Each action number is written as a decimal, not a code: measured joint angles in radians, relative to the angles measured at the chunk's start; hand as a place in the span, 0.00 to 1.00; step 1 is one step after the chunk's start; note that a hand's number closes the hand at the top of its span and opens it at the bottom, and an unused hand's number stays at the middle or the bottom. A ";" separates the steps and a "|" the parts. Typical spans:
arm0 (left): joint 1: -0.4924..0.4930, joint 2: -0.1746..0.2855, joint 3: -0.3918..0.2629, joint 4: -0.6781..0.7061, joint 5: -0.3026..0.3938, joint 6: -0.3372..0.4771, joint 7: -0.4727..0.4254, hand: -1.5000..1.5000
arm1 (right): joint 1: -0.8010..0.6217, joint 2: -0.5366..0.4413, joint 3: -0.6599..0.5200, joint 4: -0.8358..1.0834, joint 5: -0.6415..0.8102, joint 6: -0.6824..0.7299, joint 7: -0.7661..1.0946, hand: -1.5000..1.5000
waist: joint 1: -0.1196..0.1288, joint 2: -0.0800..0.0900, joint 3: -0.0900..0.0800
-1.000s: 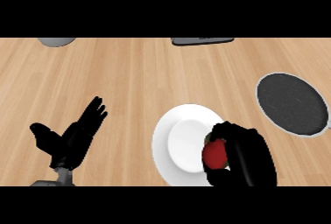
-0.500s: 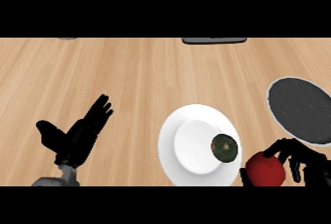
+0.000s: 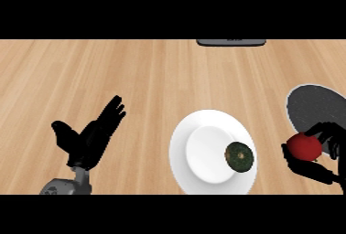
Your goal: Pick the tomato from the plate and place it in the pan
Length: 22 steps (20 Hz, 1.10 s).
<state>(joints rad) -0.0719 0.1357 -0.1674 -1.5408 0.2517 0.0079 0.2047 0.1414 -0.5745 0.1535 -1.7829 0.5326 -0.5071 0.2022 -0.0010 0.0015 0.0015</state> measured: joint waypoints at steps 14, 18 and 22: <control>-0.008 -0.007 0.006 -0.018 -0.001 -0.024 0.023 0.50 | -0.433 0.032 -0.337 0.834 -0.201 -0.109 -0.500 1.00 | 0.024 0.005 0.001; -0.013 -0.009 0.013 0.010 0.000 -0.042 0.005 0.50 | -0.564 0.006 -0.410 1.084 -0.234 -0.101 -0.652 1.00 | 0.032 0.009 0.002; -0.014 -0.018 0.005 0.016 -0.007 -0.046 -0.003 0.50 | -0.648 -0.033 -0.424 1.277 -0.209 -0.088 -0.667 0.00 | 0.045 0.014 0.002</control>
<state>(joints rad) -0.0863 0.1179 -0.1620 -1.5250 0.2446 -0.0383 0.2018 -0.5063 -0.6072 -0.2700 -0.5064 0.3238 -0.5949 -0.4646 0.0437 0.0156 0.0031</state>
